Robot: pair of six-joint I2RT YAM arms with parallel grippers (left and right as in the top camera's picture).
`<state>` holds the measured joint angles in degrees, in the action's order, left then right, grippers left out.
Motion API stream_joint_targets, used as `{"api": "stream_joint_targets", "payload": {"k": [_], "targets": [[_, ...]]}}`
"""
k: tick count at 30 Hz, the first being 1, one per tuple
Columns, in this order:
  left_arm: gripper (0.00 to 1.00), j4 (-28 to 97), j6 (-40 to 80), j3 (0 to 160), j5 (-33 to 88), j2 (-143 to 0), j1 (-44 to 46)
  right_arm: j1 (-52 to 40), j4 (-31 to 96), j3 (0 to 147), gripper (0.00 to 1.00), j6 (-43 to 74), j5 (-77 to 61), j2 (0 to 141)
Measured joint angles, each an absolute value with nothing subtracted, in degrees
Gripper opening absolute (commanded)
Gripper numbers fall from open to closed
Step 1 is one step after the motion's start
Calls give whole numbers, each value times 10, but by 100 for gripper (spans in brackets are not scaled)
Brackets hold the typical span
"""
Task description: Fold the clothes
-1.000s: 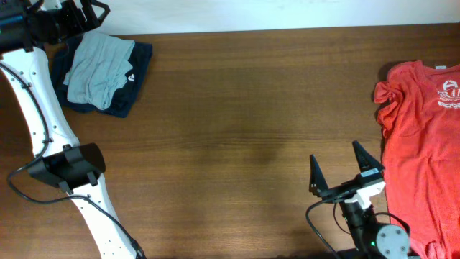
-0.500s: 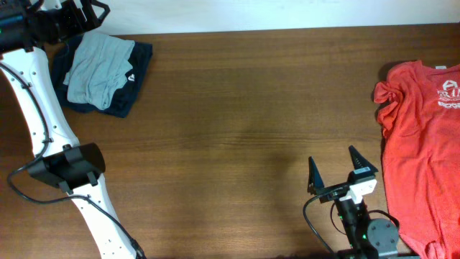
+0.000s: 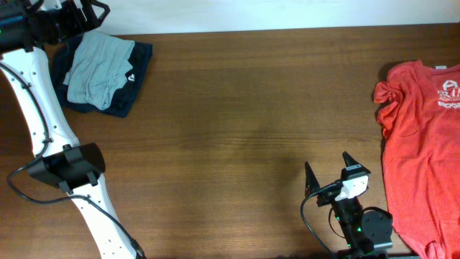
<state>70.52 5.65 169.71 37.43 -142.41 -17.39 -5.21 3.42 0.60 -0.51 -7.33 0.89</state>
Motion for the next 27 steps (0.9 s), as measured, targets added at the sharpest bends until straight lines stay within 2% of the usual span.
{"api": "stream_joint_targets", "payload": {"k": [23, 27], "targets": [[99, 707, 57, 1697, 374, -1424, -174, -52, 34, 6, 99, -4, -73, 9], [99, 752, 57, 1697, 363, -1420, -174, -52, 34, 6, 99, -5, -73, 9]]}}
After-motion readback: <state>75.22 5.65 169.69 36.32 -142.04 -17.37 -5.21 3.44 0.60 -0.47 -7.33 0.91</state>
